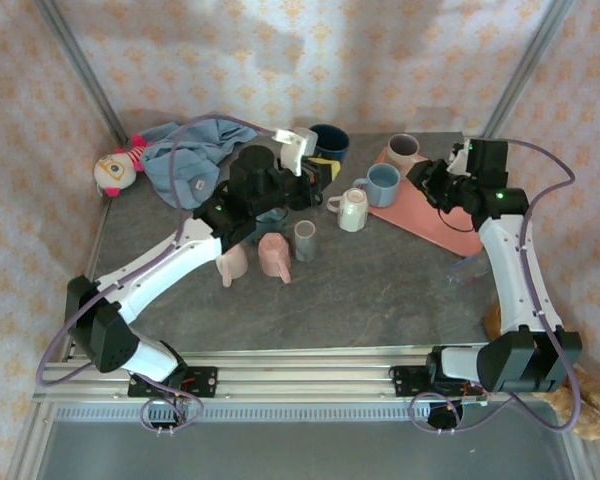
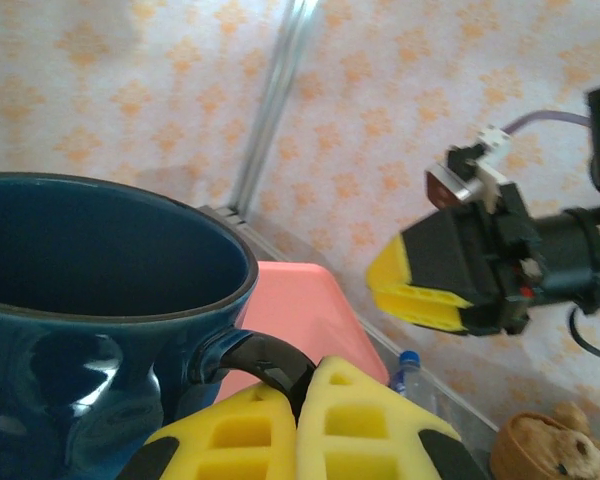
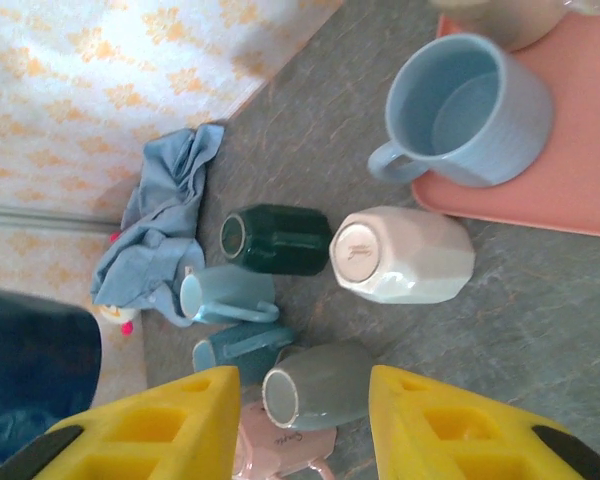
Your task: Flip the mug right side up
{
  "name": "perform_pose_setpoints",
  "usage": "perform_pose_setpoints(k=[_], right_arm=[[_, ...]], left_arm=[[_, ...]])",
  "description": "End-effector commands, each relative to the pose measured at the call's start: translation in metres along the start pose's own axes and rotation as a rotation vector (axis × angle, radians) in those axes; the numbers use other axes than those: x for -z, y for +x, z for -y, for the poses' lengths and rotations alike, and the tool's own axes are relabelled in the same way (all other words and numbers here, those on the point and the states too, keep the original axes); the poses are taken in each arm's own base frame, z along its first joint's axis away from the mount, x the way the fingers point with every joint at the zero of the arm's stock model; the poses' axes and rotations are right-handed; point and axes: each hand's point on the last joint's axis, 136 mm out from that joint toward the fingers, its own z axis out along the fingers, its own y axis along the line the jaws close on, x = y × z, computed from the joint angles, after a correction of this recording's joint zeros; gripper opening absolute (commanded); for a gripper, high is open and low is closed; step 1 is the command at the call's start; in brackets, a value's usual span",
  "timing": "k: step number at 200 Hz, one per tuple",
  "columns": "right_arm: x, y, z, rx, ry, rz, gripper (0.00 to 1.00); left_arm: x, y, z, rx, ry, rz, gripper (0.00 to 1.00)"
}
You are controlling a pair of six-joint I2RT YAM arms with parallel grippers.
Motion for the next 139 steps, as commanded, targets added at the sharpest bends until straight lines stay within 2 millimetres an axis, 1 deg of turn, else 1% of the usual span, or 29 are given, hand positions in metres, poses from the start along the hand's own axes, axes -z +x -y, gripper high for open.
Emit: perform_pose_setpoints(k=[1,28,58,89,111,118,122,123,125,139], right_arm=[[0.013,-0.015,0.005,-0.007,0.008,0.033,0.38],[0.015,-0.029,0.025,-0.063,0.035,0.049,0.38],[0.017,-0.039,0.045,-0.106,0.063,0.065,0.38],[0.019,-0.046,0.063,-0.144,0.080,0.085,0.38],[0.020,-0.050,0.073,-0.163,0.095,0.092,0.38],[0.020,-0.051,0.077,-0.166,0.103,0.095,0.38],[0.019,-0.052,0.079,-0.168,0.107,0.095,0.38],[0.019,-0.052,0.079,-0.169,0.108,0.095,0.38],[0.020,-0.053,0.080,-0.170,0.109,0.096,0.38],[0.019,-0.056,0.086,-0.181,0.117,0.098,0.38]], left_arm=[[-0.003,-0.039,0.037,-0.117,0.128,0.180,0.00],[-0.026,-0.030,0.047,-0.123,0.169,0.189,0.00],[-0.052,-0.018,0.060,-0.153,0.197,0.212,0.00],[-0.081,-0.006,0.070,-0.157,0.229,0.220,0.00],[-0.101,0.002,0.073,-0.155,0.243,0.227,0.00],[-0.107,0.003,0.075,-0.154,0.249,0.231,0.00],[-0.107,-0.001,0.077,-0.151,0.253,0.241,0.00],[-0.111,0.005,0.075,-0.149,0.251,0.231,0.00],[-0.116,0.009,0.073,-0.148,0.249,0.223,0.00],[-0.129,0.016,0.074,-0.141,0.254,0.220,0.00]])
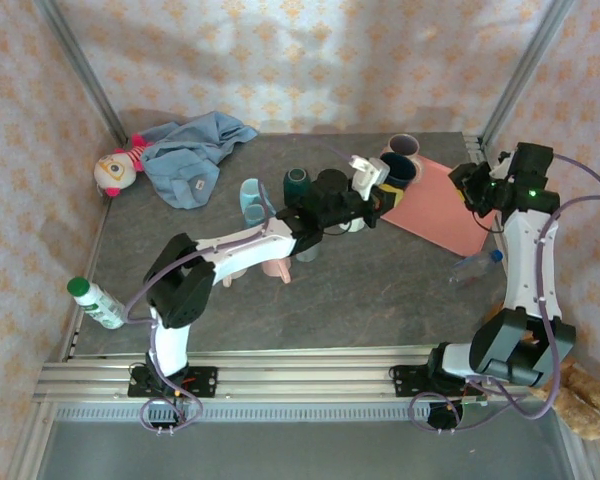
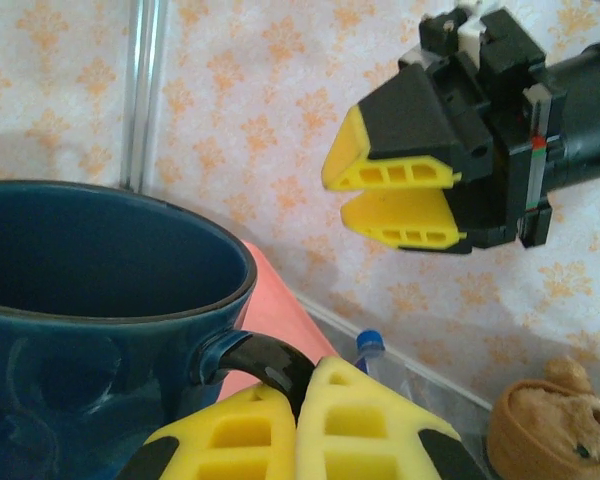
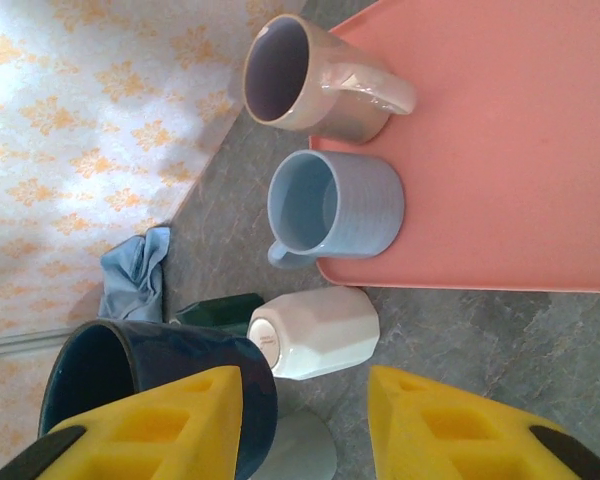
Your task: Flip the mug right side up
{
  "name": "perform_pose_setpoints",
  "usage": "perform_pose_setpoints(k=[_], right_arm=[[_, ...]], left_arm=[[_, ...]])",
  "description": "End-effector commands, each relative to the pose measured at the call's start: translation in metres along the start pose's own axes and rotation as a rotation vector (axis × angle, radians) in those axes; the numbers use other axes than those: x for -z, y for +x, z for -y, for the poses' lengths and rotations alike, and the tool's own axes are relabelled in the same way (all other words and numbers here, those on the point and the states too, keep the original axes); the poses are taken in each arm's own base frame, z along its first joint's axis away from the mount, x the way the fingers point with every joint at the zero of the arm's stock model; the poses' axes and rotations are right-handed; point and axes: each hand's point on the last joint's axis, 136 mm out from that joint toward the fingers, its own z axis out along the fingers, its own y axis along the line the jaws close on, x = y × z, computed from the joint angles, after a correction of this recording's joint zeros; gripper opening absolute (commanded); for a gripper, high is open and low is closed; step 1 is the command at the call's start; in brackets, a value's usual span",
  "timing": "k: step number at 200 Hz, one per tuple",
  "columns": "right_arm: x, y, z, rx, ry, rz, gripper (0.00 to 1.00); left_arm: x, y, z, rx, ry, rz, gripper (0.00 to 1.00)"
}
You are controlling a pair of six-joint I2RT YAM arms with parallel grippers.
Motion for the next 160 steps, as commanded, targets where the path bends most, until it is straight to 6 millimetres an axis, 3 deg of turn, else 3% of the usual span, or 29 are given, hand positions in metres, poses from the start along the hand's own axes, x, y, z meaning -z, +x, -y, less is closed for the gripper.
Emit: perform_pose_setpoints(k=[1,61,160], right_arm=[[-0.005,-0.003,0.011,-0.004,0.013,-0.011,0.38],[-0.010,-0.014,0.026,-0.022,0.040,-0.005,0.38],[-0.020,-0.021,0.053,-0.039,0.081,-0.034,0.38]], left_arm=[[-0.003,-0.075,0.026,-0.094,0.071,0.246,0.00],[-0.049,-0.044,0.008,-0.065,0.058,0.236,0.00],[-0.103,0.006,-0.005,-0.030,0.050,0.212,0.00]])
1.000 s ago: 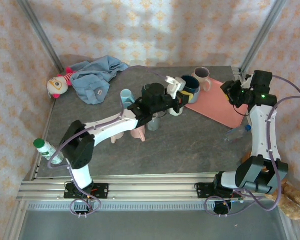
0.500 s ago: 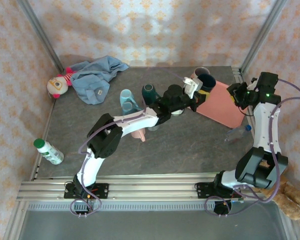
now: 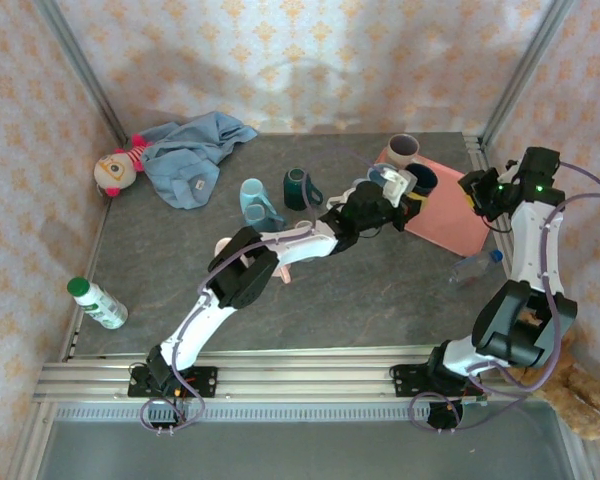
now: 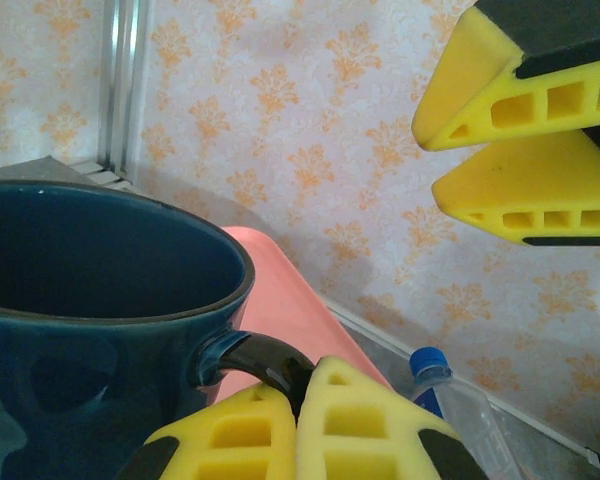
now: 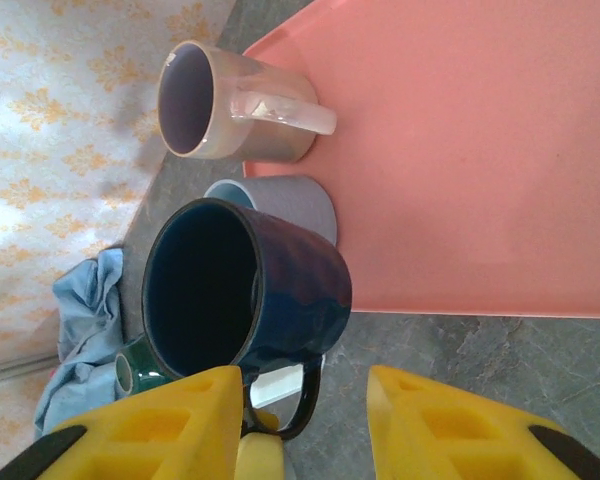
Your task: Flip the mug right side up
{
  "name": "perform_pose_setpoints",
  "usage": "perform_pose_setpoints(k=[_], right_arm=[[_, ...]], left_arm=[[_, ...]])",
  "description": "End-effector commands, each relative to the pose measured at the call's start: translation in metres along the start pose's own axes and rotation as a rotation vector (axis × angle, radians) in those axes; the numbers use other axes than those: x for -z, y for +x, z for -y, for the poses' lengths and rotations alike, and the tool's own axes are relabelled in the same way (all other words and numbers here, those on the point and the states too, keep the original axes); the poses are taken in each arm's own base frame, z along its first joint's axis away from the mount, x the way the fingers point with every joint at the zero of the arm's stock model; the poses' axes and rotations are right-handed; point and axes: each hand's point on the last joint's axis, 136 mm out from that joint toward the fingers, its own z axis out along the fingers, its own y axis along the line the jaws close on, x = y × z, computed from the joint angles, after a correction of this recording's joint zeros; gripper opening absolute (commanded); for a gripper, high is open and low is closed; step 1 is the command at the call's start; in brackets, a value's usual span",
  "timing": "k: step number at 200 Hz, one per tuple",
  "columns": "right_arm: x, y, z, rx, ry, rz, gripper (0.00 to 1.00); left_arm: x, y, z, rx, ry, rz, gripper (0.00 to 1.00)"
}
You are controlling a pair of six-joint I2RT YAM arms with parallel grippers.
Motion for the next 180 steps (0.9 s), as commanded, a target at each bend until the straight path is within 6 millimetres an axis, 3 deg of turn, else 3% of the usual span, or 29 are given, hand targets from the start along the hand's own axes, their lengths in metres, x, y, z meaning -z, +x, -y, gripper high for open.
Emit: perform_pose_setpoints(k=[1,85,180], right_arm=[[0.000,-0.001,0.008,0.005,0.009,-0.010,0.38],[-0.002,-0.012,0.030,-0.041,0.020,-0.001,0.38],[-0.009,-0.011,0.036,-0.049,0.021,-0.013,0.38]], left_arm=[[-0.002,-0.069,0.026,-0.046,0.051,0.206,0.00],[-0.042,-0.030,0.007,0.004,0.017,0.190,0.00],[-0.064,0.008,-0.014,0.042,-0.044,0.188,0.00]])
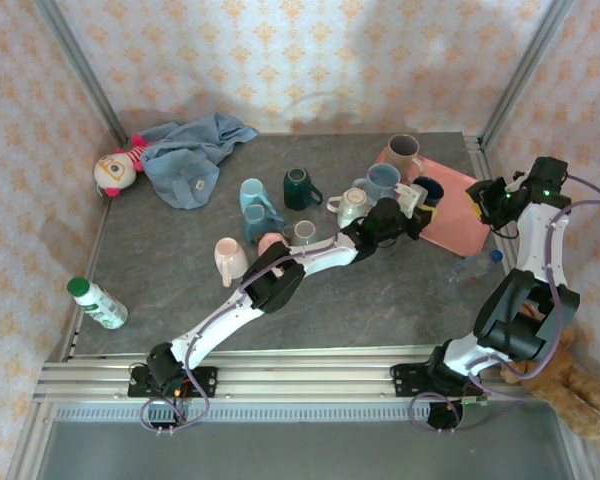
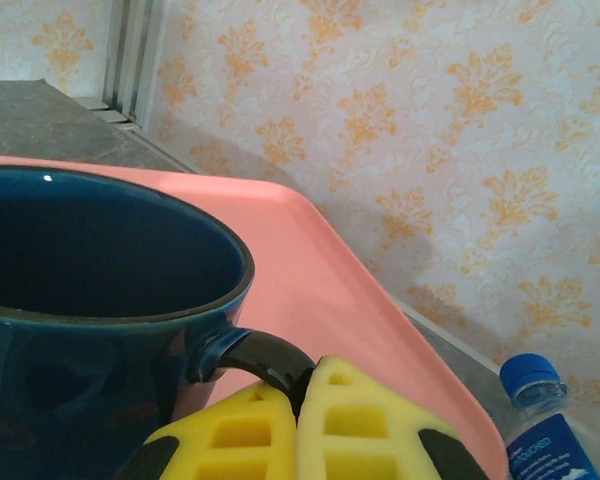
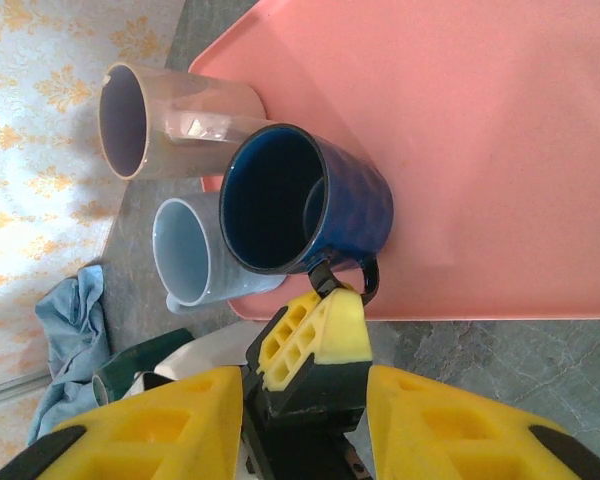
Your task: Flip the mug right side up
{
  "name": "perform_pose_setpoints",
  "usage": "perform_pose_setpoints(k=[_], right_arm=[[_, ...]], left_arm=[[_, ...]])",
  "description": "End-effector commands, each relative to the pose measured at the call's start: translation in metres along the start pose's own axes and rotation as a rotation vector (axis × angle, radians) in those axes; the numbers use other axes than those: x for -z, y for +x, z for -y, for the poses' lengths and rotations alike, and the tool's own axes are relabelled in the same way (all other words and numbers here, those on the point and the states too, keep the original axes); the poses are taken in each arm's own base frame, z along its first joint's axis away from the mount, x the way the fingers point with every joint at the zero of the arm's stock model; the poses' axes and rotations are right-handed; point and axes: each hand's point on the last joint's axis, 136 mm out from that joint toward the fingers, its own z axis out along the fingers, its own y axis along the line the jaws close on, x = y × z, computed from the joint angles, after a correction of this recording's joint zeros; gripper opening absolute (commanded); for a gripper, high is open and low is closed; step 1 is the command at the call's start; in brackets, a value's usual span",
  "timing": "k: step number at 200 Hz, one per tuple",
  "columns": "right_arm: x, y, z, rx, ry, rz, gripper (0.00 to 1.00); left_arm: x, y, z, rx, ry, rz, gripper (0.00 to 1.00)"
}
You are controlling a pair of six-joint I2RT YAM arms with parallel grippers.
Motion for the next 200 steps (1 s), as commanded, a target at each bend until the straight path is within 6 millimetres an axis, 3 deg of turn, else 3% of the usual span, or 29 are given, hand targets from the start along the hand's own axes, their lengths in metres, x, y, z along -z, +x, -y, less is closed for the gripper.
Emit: perform_pose_setpoints(k=[1,50,70,94,122,178,200], right_arm=[[-0.002,-0.003,0.000,0.020,-0.010,0.003,0.38],[-0.001,-0.004,-0.002,0.022,-0.016,0.000,0.38],[0.001,-0.002,-0.004,0.025,-0.019,0.000,0.39],[0.004,-0.001,-0.003,0.030,-0.014,-0.001,0.40],[0.007,0.002,-0.001,0.035,0.003,0.001,0.41],[0.014,0.009,0.006,0.030,0.043,0.011,0.43],[0.017,0.010,0.008,0.031,0.052,0.027,0.43]], left_arm=[[0.002,-0.063,0.023,-0.020,0.024,0.172,0.00],[0.000,-0.055,0.014,-0.006,-0.005,0.169,0.00],[0.001,-0.055,0.012,0.004,-0.019,0.169,0.20],[0.002,-0.054,0.011,0.012,-0.026,0.167,0.28],[0.008,-0.056,0.010,0.039,-0.029,0.176,0.43],[0.022,-0.045,0.019,-0.010,-0.037,0.102,0.47],[0.035,-0.052,0.030,-0.056,-0.034,0.104,0.48]])
